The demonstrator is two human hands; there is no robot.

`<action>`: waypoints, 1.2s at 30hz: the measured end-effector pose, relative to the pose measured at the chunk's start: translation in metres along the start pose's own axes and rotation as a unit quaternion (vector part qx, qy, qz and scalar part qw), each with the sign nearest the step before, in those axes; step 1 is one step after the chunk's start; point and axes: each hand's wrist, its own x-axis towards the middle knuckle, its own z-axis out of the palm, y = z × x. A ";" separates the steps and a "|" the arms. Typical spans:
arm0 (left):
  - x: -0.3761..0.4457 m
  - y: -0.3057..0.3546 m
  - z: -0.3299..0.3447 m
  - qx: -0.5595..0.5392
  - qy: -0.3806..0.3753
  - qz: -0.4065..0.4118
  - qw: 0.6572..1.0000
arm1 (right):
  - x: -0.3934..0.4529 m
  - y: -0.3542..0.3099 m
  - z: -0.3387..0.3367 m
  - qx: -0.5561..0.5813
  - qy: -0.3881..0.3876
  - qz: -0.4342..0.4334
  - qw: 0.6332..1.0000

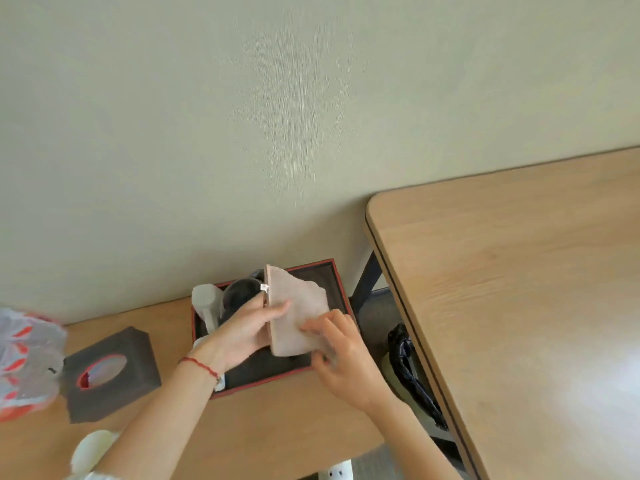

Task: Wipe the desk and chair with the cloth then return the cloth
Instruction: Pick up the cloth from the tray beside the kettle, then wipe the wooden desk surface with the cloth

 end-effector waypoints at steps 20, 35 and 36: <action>-0.110 0.059 0.312 0.254 -0.116 0.192 0.941 | -0.179 -0.043 -0.290 0.534 0.121 0.158 0.822; 0.011 -0.053 0.546 0.525 0.063 0.310 0.790 | -0.298 0.115 -0.479 -0.088 0.157 0.220 0.959; 0.027 -0.053 0.555 0.541 0.061 0.306 0.781 | -0.298 0.130 -0.492 -0.072 0.160 0.222 0.959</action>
